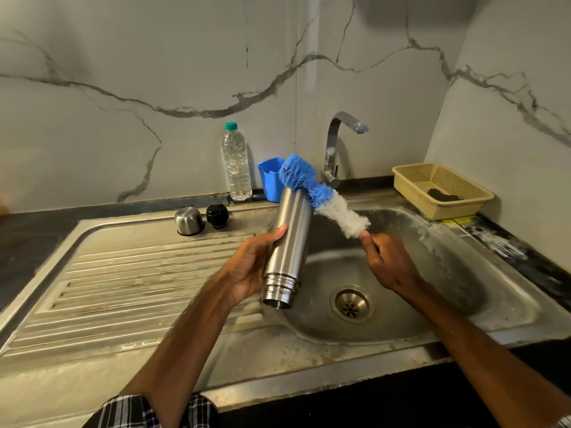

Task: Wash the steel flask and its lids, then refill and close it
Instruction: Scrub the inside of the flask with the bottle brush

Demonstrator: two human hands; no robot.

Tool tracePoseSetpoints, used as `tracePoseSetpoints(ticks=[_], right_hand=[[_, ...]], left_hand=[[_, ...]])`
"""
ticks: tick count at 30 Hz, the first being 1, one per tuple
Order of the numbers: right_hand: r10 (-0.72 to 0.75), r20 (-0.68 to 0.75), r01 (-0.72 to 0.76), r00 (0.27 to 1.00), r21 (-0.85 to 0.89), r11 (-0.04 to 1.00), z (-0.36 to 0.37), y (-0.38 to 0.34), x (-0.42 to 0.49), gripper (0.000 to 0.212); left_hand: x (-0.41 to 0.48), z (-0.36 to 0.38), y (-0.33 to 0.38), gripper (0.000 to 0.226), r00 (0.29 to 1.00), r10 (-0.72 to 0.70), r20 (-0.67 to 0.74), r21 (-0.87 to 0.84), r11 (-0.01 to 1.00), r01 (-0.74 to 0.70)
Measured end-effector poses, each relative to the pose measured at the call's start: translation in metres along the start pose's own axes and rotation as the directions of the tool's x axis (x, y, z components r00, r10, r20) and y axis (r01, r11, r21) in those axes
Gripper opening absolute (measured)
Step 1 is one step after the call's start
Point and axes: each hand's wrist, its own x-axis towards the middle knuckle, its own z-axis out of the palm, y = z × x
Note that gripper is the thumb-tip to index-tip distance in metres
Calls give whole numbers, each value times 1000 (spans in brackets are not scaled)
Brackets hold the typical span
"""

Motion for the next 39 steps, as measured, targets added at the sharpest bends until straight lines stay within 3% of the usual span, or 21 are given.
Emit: tracePoseSetpoints(ticks=[6, 11, 14, 16, 20, 24, 29, 34, 37, 39], right_hand=[[-64, 98, 61, 993, 25, 998, -4, -1, -7, 49], [-19, 31, 17, 999, 68, 998, -2, -1, 1, 50], [-61, 109, 51, 992, 93, 994, -2, 1, -7, 50], [-81, 129, 72, 988, 76, 995, -4, 4, -5, 50], [6, 32, -9, 999, 79, 997, 0, 2, 8, 53], [-71, 139, 55, 988, 117, 992, -2, 3, -9, 54], [-2, 65, -5, 998, 98, 995, -3, 6, -2, 57], [-152, 176, 125, 972, 155, 980, 0, 4, -14, 59], [-63, 152, 44, 986, 122, 992, -1, -3, -9, 59], [-95, 169, 69, 981, 152, 986, 0, -12, -10, 53]], left_hand=[[-1, -5, 4, 98, 998, 19, -53, 55, 998, -16], [-2, -4, 5, 96, 999, 27, -37, 53, 998, -25], [2, -9, 7, 92, 997, 55, -53, 36, 998, -53], [4, -14, 10, 95, 995, 71, -66, 41, 997, -69], [-1, -6, 9, 104, 998, 42, -36, 77, 996, -39], [-3, -7, 9, 108, 998, 37, -50, 68, 997, -34], [-3, -10, 10, 95, 998, 31, -53, 45, 999, -29], [-3, -15, 12, 79, 988, 84, -126, -3, 996, -85], [-5, -15, 15, 71, 992, 71, -107, -63, 995, -78], [-6, -12, 13, 72, 991, 64, -120, -73, 995, -73]])
